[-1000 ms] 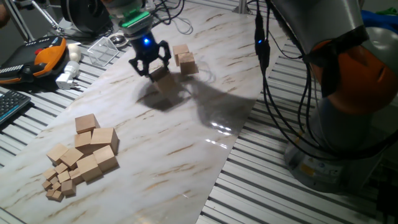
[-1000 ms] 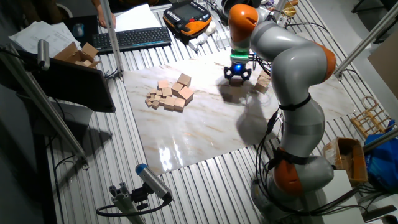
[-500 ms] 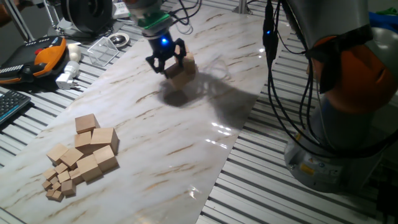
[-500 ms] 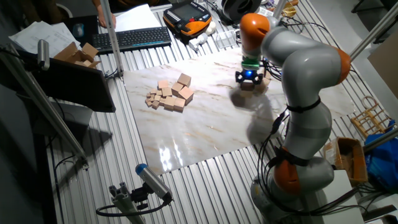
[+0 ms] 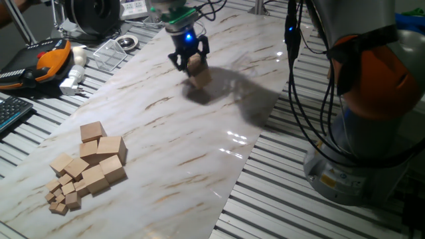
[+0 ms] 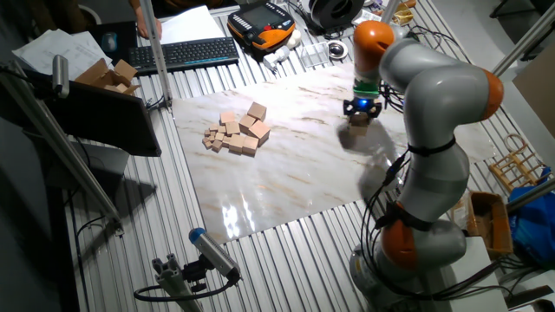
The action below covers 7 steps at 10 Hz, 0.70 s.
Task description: Stack the blocks into a cross shape
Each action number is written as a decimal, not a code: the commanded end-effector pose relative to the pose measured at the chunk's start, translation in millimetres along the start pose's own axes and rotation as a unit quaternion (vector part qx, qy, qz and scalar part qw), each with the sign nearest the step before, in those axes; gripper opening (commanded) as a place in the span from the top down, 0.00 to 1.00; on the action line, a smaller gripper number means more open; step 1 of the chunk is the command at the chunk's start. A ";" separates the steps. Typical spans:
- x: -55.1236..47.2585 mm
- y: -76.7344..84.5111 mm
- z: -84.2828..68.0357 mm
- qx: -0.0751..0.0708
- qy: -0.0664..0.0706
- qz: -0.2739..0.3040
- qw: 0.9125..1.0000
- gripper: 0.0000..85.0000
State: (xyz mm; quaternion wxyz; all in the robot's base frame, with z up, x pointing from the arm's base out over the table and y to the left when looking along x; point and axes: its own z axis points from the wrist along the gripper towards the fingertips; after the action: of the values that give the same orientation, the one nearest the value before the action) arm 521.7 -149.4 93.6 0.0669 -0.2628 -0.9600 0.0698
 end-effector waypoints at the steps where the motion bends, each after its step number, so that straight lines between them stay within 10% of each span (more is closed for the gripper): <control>1: -4.8 -10.4 2.3 -0.005 -0.003 0.007 1.000 1.00; 7: -8.9 -13.2 15.3 -0.023 -0.023 0.043 0.999 1.00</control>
State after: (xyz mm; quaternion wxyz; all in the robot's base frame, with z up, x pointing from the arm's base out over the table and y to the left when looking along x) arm 520.4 -166.8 79.5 0.0351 -0.3031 -0.9507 0.0557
